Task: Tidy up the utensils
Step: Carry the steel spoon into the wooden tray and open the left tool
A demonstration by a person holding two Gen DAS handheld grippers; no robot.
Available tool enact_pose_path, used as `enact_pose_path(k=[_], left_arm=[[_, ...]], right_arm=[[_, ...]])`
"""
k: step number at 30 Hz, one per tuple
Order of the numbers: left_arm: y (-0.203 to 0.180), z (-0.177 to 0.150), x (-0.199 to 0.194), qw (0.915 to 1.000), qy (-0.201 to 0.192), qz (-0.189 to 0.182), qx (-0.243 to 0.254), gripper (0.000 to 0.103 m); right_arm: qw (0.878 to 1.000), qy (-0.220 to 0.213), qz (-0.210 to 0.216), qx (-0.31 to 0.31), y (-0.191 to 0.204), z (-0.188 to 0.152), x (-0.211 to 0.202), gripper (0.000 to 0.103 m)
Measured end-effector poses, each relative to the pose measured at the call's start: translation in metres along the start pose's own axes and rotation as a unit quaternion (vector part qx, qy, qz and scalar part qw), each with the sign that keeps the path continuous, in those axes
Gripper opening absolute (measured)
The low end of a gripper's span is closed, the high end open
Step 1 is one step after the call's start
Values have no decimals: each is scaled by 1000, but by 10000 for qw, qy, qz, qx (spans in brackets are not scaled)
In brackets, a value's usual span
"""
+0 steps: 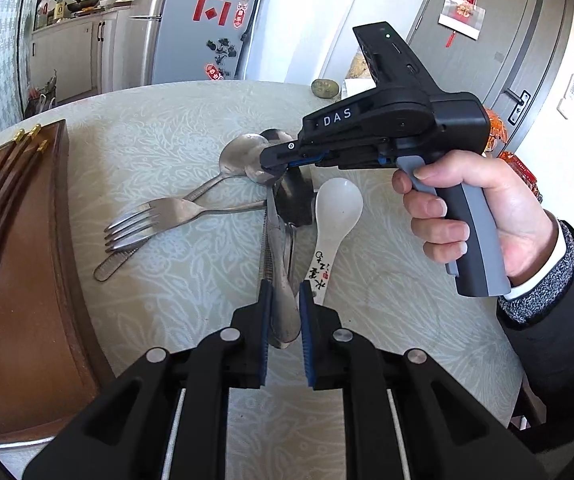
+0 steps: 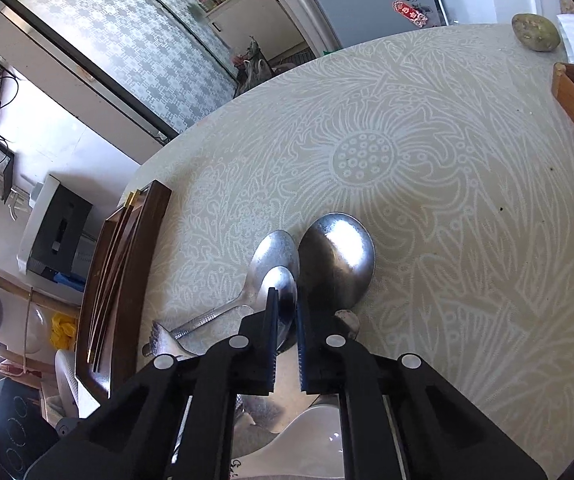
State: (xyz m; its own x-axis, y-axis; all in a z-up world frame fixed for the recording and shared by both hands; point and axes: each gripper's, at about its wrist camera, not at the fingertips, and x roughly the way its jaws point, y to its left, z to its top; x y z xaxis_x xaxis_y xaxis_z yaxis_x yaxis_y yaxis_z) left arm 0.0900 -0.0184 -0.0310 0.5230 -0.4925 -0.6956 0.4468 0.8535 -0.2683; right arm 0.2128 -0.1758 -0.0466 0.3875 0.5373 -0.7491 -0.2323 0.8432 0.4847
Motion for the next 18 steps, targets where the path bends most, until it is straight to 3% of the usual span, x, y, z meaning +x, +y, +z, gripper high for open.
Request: enact_pose_path(k=[10,18], left_arm=[[-9,-2,-24,9991,-219,187,323,14],[37,-15,-71,9965,-400,732,98,14]], right_arm=[[9990,-249,-8,-358,43,3,-28,5],[9967,-13,249,-767,121,16,17,5]])
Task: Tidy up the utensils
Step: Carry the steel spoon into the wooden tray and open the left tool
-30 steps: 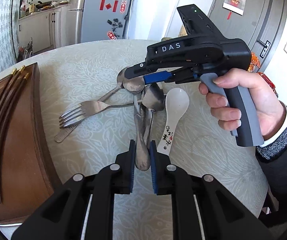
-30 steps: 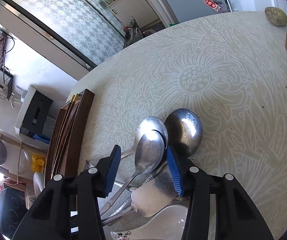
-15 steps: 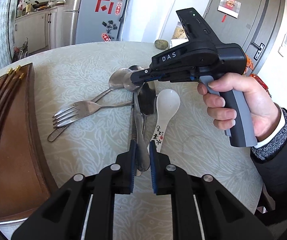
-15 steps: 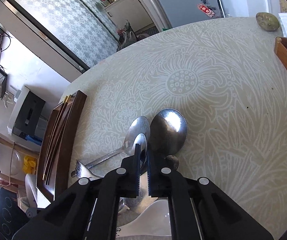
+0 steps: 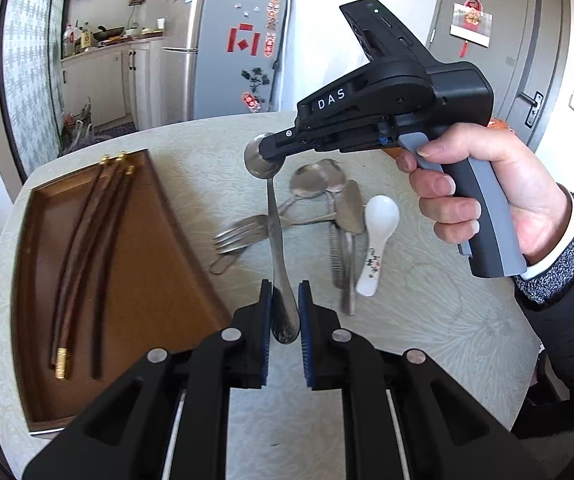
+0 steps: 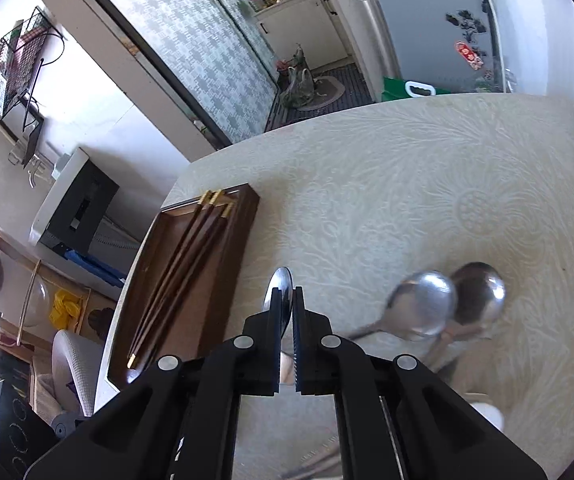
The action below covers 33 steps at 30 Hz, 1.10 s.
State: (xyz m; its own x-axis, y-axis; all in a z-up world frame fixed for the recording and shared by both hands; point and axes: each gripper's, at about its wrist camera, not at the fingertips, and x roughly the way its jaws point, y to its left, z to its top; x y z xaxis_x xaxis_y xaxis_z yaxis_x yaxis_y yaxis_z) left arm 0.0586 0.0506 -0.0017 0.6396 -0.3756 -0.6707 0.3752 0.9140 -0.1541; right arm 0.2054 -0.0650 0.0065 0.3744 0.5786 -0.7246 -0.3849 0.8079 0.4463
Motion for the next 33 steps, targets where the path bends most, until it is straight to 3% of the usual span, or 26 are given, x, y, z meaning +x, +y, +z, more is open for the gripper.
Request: enact_pose_path(k=[9,19,22,24,26,27,28,33], left_arm=[[68,-8,-17,9973,24,664,-322,13],[96,-20,-5,9944,138,947,-454,11],[98,-22,-1,9936,204,1000,-480,12],[96,-24,-3,9933,196,1055,-436,14],[91,-24,-7,9936,105,1044,-409,29],[88,-23,-10,9942,31,999,-408,43],[84,-21,-12,9946,-20,952,-413,50],[51,-12,-15,9987,-172,478,-76,57]], right_arm=[[9973,178,-33,-709,82,29,69,5],[9935,359,-301,-1036,99,29,110,9],[9921,293,-435,-1139,102,26,109,17],[9907,173,-531,-1242,104,24,102,30],[9900,33,-585,-1286,104,24,92,44],[9901,-11,-564,-1288,102,23,85,49],[9904,-30,-536,-1273,100,24,80,51],[9915,-185,-461,-1207,73,23,36,64]])
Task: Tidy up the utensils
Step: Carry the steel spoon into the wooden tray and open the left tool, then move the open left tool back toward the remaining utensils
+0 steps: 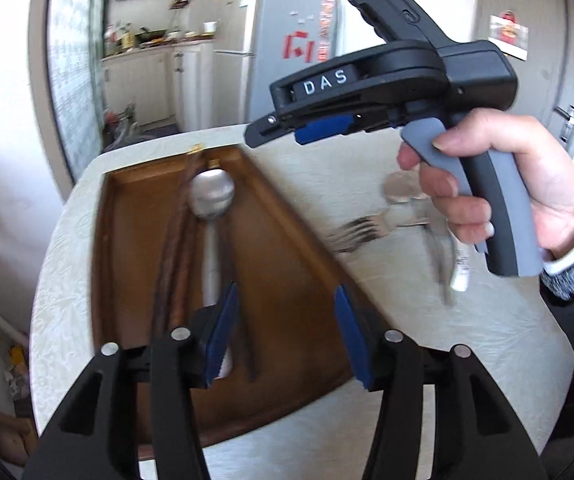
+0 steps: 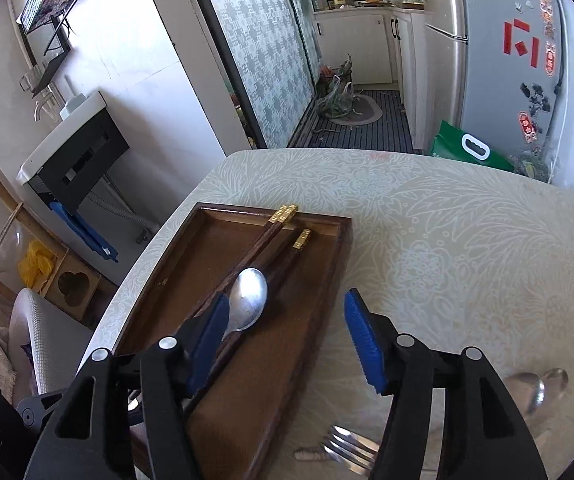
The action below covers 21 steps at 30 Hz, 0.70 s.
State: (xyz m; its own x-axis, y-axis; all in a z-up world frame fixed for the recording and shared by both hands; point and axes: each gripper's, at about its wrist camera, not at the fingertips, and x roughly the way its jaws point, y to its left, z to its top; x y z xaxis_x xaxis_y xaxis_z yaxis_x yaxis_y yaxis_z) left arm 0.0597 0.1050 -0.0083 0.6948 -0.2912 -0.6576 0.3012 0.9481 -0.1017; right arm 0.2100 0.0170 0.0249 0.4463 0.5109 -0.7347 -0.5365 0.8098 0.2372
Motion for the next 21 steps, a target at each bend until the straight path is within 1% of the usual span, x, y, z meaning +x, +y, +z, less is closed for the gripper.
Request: enact_pose_path(k=[3,7,13,16,19,21], left_arm=[[-27,3,6,9990,-60,-171,407,57],[-55,8,24,9975,43,-295,645,58],[-80,19,49,9963,191,-457,704,58],[-93,25,61,9949,247,-447,872,58],[-101,33,71,9936,313,-426,1002,58],[-105,34,75,9923,424,-656,966,58]], right_arm=[[9997,-92,-142,179,-32,-6,-27,64],[9985,-112,-308,428,-74,-19,-49,64],[9968,-27,-233,768,-120,-46,-64,64],[9957,24,-132,920,-138,-60,-71,64],[9947,3,-148,1015,-153,-71,-82,64],[9941,-29,-115,1079,-161,-79,-89,64]])
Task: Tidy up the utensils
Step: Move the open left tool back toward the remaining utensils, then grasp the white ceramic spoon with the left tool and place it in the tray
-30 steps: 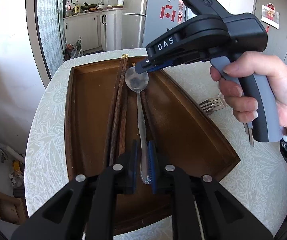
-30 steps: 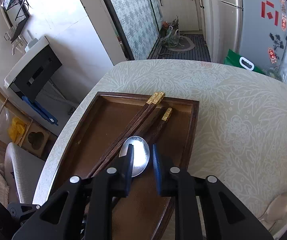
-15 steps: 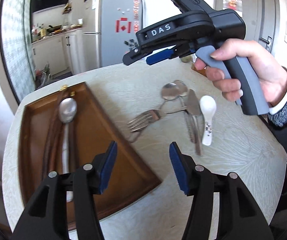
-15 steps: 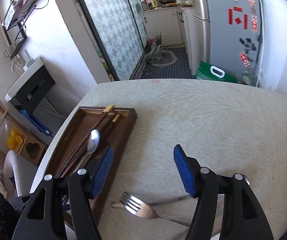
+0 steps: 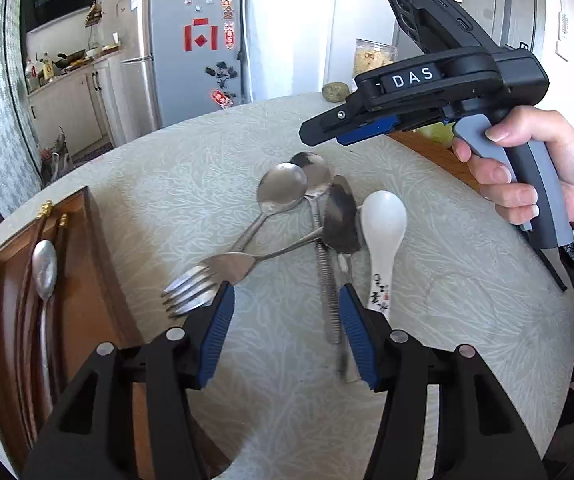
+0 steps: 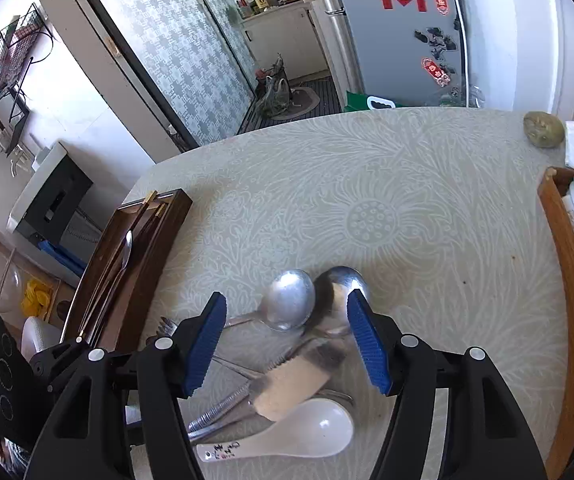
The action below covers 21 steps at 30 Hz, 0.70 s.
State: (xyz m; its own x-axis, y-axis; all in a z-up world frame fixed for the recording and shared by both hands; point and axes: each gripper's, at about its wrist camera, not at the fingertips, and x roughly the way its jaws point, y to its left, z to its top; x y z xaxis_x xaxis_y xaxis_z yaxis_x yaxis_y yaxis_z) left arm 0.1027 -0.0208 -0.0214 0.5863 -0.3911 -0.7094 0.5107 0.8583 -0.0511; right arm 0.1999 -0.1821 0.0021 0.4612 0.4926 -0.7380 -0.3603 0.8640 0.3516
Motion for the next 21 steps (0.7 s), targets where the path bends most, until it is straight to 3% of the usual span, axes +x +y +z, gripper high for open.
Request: enact_pose_path(k=[5,7,10,18,21], left_arm=[[-33,-6,12,9989,180,-342,253,58],[-48,-11,13,9981,197,-403,415,58],[-62,-12,19,9978,198,-285,573,58],[-63,-4,34,9981,351,-118,486,57],[-61,-4,38,9979,463,-123,436,51]], right_arm=[[9999,74,38,141,-21,-26,-14,64],[9998,156,-7,92,-24,-39,-17,59],[9996,282,45,55,-27,-56,-15,46],[9988,462,119,-84,-22,-70,-1,38],[9989,448,118,-99,-20,-67,1,34]])
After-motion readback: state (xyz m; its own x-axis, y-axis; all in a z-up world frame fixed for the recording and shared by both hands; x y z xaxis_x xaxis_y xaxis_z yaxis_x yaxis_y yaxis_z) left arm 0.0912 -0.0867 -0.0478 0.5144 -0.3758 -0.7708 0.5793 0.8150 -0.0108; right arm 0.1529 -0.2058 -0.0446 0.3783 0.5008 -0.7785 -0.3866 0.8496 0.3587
